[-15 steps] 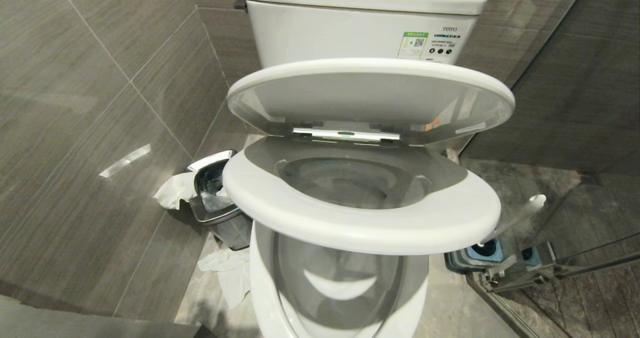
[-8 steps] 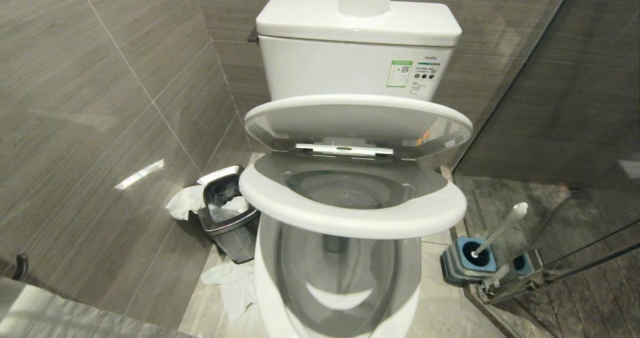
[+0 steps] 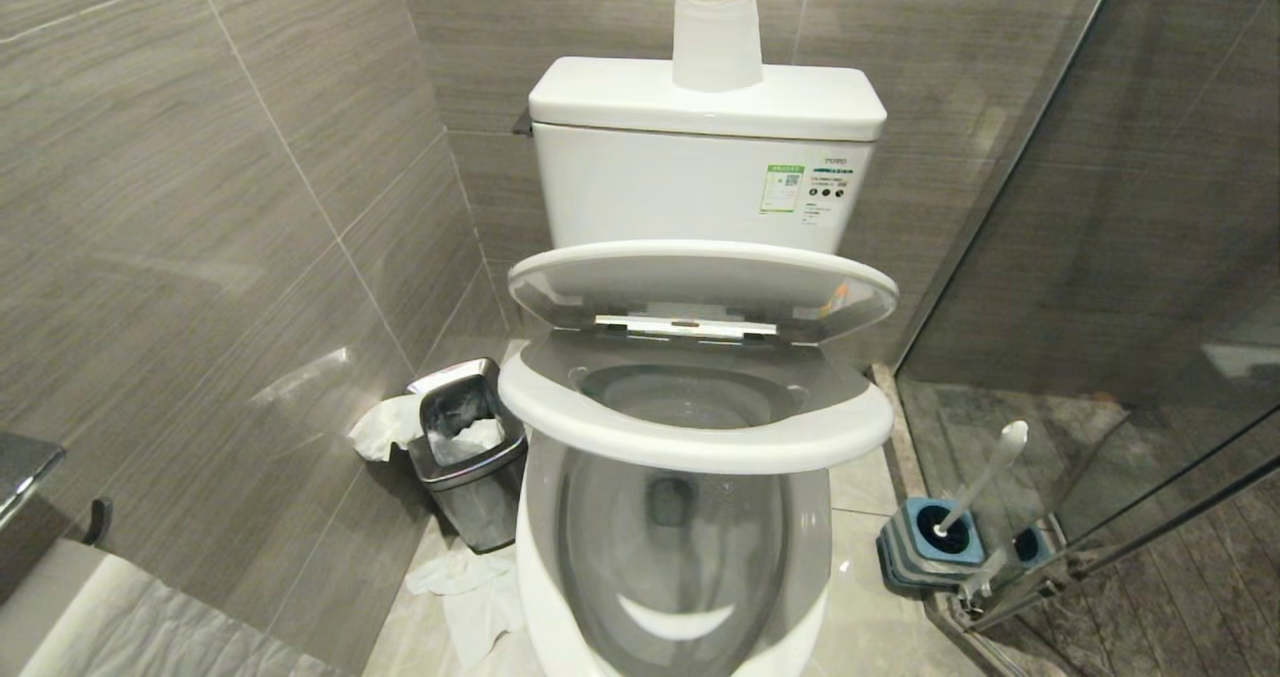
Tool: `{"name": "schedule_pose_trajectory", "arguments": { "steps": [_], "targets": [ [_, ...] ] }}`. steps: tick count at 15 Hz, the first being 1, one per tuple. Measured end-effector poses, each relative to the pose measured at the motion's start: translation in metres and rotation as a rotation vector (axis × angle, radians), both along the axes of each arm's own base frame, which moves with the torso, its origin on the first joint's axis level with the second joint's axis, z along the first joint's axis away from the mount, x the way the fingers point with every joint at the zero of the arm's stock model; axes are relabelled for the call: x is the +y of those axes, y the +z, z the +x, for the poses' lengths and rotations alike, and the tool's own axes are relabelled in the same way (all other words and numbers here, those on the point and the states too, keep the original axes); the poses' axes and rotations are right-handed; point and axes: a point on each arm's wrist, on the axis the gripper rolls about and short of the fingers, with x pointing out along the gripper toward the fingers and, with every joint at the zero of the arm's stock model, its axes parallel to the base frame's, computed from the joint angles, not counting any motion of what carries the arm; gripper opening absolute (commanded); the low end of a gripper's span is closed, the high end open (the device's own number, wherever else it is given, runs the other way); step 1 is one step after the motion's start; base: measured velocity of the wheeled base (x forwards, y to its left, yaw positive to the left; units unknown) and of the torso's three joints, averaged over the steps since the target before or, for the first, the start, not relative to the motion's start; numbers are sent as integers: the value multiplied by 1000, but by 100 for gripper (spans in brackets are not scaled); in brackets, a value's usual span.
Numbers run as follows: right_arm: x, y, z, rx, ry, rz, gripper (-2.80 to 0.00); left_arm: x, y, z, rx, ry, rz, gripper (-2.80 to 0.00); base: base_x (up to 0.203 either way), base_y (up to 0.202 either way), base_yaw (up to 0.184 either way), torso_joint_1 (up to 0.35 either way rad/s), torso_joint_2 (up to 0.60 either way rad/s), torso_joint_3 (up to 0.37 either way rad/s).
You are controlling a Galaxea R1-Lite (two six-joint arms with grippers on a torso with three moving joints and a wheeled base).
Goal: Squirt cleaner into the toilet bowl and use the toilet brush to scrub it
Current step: Close the toilet lid
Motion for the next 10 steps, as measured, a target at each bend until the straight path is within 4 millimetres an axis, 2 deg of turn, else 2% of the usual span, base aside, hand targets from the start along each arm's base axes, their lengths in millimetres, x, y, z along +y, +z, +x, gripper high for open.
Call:
{"name": "schedule_pose_trajectory", "arguments": {
  "steps": [5,8,10],
  "targets": [
    [0,0,0,-1,1,0,-280,1,3,-2,-15,13,-5,-280,0,0,0,0,0,0],
    [0,0,0,0,0,0,-280,5,20,5,-42,87,-10,-280,0,0,0,0,0,0],
    [0,0,0,0,0,0,-280,11,39,13,-34,189,-24,-280,0,0,0,0,0,0]
  ]
}}
